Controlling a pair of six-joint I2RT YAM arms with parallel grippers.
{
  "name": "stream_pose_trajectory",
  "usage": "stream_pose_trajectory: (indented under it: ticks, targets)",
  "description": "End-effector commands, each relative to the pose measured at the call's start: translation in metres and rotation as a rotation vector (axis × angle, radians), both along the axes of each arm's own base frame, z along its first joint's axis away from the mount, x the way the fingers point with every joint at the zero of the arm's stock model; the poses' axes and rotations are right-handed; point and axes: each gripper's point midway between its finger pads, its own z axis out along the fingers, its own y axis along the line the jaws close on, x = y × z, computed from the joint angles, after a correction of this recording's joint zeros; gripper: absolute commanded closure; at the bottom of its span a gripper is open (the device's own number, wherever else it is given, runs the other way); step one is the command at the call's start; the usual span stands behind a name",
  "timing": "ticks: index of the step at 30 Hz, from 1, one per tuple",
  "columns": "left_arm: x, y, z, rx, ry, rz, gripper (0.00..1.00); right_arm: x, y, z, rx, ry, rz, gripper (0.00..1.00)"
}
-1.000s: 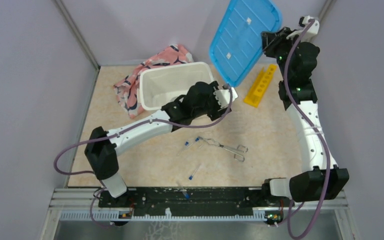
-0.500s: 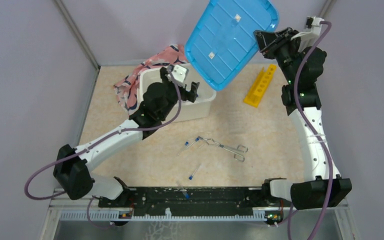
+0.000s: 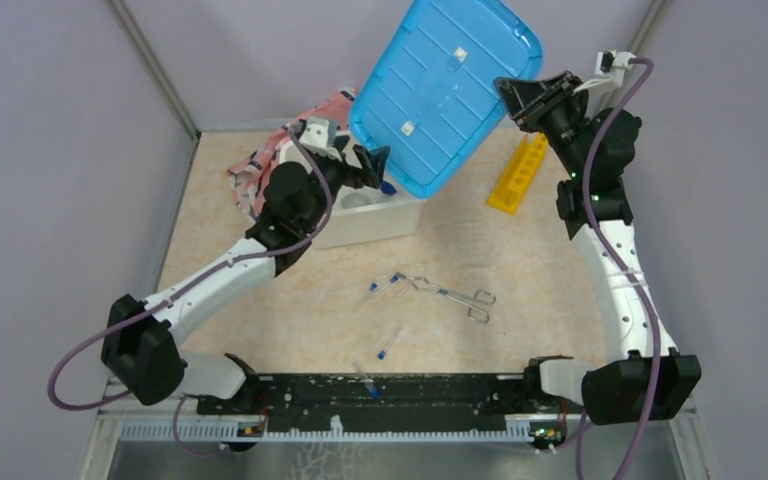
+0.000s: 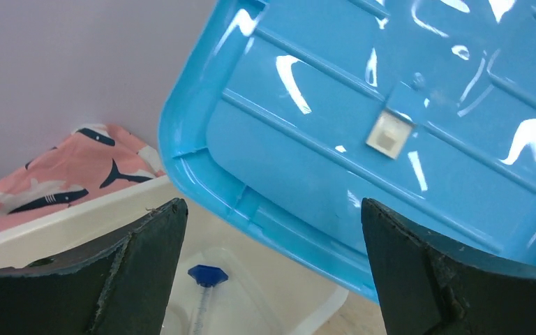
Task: Organize the chemistry lab equipment
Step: Adjust the storage box lid.
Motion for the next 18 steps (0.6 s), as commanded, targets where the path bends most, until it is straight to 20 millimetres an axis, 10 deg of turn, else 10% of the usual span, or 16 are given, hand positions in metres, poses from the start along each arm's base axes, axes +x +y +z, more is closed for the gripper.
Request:
stream_pose_trajectory:
  ticks: [1,8,18]
  targets:
    - [0.0,0.021,0.012,-0.243,0.091,-0.016,0.01,-0.031,0.003,0.043,0.067,-0.154,0.051,1.0]
    - [0.006,0.049,0.012,-0.47,0.2,-0.036,0.01,-0.033,0.008,0.04,0.094,-0.155,0.091,1.0]
    - [0.005,0.037,0.013,-0.568,0.259,-0.185,0.01,-0.031,0.014,0.032,0.103,-0.146,0.11,1.0]
